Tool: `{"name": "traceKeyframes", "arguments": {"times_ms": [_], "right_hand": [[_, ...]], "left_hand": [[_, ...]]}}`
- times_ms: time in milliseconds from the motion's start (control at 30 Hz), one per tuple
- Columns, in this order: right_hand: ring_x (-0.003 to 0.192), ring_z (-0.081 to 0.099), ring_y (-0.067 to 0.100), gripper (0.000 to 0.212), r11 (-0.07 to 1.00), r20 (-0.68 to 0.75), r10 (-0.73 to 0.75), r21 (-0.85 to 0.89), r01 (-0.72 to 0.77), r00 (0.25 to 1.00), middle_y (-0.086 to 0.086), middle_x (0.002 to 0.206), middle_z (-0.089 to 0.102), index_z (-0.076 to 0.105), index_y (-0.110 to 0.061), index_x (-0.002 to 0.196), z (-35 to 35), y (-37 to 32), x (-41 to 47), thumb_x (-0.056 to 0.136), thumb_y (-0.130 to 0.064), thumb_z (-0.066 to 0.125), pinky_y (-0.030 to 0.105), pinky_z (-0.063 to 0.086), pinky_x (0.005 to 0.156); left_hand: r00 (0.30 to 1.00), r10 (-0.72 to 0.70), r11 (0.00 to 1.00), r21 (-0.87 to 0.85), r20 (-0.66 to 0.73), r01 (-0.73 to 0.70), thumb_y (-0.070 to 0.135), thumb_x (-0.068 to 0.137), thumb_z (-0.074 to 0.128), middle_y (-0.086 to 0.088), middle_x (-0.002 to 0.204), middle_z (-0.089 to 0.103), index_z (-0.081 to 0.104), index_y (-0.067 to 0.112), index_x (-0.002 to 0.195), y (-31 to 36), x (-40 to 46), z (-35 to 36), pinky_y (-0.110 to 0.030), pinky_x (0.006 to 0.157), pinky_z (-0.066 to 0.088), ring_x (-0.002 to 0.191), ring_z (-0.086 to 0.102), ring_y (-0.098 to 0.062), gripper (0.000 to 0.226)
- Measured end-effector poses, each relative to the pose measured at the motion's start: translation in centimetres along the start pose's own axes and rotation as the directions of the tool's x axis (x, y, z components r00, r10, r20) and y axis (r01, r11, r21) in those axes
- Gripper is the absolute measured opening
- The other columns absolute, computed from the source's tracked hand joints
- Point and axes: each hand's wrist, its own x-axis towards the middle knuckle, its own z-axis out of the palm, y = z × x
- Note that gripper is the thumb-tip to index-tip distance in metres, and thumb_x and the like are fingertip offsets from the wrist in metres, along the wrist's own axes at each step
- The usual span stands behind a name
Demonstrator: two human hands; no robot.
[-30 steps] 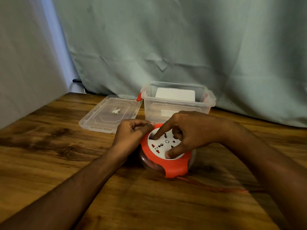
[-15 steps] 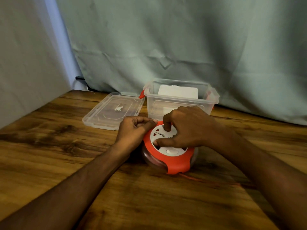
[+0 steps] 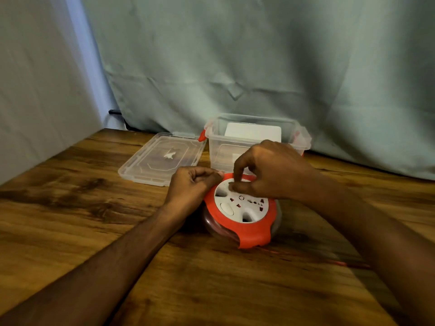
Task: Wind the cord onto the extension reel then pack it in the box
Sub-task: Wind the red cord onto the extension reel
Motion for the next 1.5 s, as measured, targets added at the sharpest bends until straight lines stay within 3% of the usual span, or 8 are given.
{"name": "traceKeyframes", "arguments": {"times_ms": [133, 367, 500, 667, 967, 1200, 1333, 1500], "right_hand": [[0.063, 0.054, -0.012, 0.044, 0.954, 0.274, -0.181, 0.284, 0.1, 0.945, -0.038, 0.063, 0.054, 0.066, -0.047, 0.12, -1.4, 0.5, -0.6, 0.078, -0.044, 0.079, 0.013, 0.034, 0.051], [0.086, 0.061, -0.006, 0.057, 0.95, 0.348, -0.225, 0.285, 0.126, 0.91, -0.061, 0.077, 0.039, 0.061, -0.052, 0.128, -1.2, 0.8, -0.9, 0.075, -0.054, 0.081, 0.01, 0.038, 0.056], [0.079, 0.051, -0.019, 0.057, 0.955, 0.294, -0.178, 0.283, 0.092, 0.939, -0.041, 0.076, 0.053, 0.066, -0.047, 0.124, -0.5, 0.7, -0.8, 0.07, -0.062, 0.08, 0.012, 0.036, 0.055], [0.075, 0.048, -0.003, 0.067, 0.989, 0.192, -0.112, 0.114, 0.091, 0.975, -0.027, 0.08, 0.043, 0.068, -0.043, 0.116, 0.1, 0.2, -0.6, 0.063, -0.083, 0.065, 0.014, 0.031, 0.058], [0.046, 0.035, 0.0, 0.065, 0.994, -0.111, -0.004, -0.108, -0.008, 0.994, -0.017, 0.049, 0.036, 0.048, -0.03, 0.053, 1.9, -1.1, -0.2, 0.065, -0.094, 0.041, 0.018, 0.019, 0.047], [0.051, 0.041, 0.01, 0.067, 0.983, -0.111, 0.106, -0.136, -0.12, 0.988, -0.015, 0.052, 0.03, 0.039, -0.027, 0.057, 2.6, -1.0, -0.1, 0.071, -0.093, 0.037, 0.025, 0.028, 0.052], [0.046, 0.037, 0.003, 0.059, 0.993, -0.004, -0.034, -0.112, 0.033, 0.999, -0.014, 0.05, 0.034, 0.039, -0.028, 0.051, 1.3, -0.6, -0.4, 0.086, -0.075, 0.046, 0.022, 0.022, 0.049], [0.074, 0.053, -0.014, 0.036, 0.973, 0.237, -0.185, 0.179, 0.144, 0.954, -0.044, 0.077, 0.052, 0.069, -0.045, 0.107, -1.7, 0.4, -0.7, 0.074, -0.06, 0.075, 0.017, 0.032, 0.056]], "left_hand": [[1.0, 0.022, 1.0, 0.004, 0.017, -0.022, 0.018, 0.095, 0.068, 0.001, 0.089, 0.083, 0.081, 0.013, 0.1, 0.2, -0.2, 0.0, -0.022, 0.068, 0.062, 0.079, 0.08, -0.011, 0.014], [1.0, 0.021, 1.0, 0.01, 0.0, -0.021, 0.021, 0.093, 0.072, 0.001, 0.09, 0.082, 0.082, 0.017, 0.099, 0.1, -0.1, 0.0, -0.023, 0.07, 0.062, 0.081, 0.079, -0.012, 0.012], [1.0, 0.025, 1.0, 0.01, 0.003, -0.025, 0.02, 0.093, 0.072, 0.001, 0.089, 0.083, 0.082, 0.015, 0.099, 0.0, -0.1, -0.1, -0.021, 0.068, 0.062, 0.08, 0.079, -0.013, 0.013], [1.0, 0.02, 1.0, 0.017, 0.008, -0.02, 0.02, 0.094, 0.071, 0.0, 0.09, 0.083, 0.082, 0.014, 0.1, 0.1, -0.2, 0.1, -0.027, 0.073, 0.064, 0.082, 0.08, -0.013, 0.013], [0.999, 0.017, 0.999, -0.05, 0.04, -0.015, 0.021, 0.094, 0.071, -0.003, 0.09, 0.083, 0.081, 0.013, 0.102, 0.1, -0.3, 0.0, -0.025, 0.067, 0.063, 0.081, 0.08, -0.018, 0.015], [0.999, 0.023, 0.997, -0.074, 0.034, -0.02, 0.021, 0.093, 0.073, -0.002, 0.088, 0.083, 0.081, 0.016, 0.099, 0.3, -0.4, -0.1, -0.022, 0.065, 0.062, 0.078, 0.08, -0.018, 0.012], [0.999, 0.024, 0.998, -0.066, 0.043, -0.022, 0.021, 0.093, 0.073, -0.005, 0.087, 0.083, 0.081, 0.013, 0.1, 0.3, -0.4, -0.1, -0.024, 0.065, 0.062, 0.077, 0.08, -0.019, 0.013], [0.999, 0.041, 0.998, -0.054, 0.019, -0.04, 0.021, 0.092, 0.074, -0.004, 0.09, 0.083, 0.08, 0.013, 0.103, 0.2, -0.3, -0.1, -0.026, 0.07, 0.064, 0.081, 0.08, -0.018, 0.015]]}}
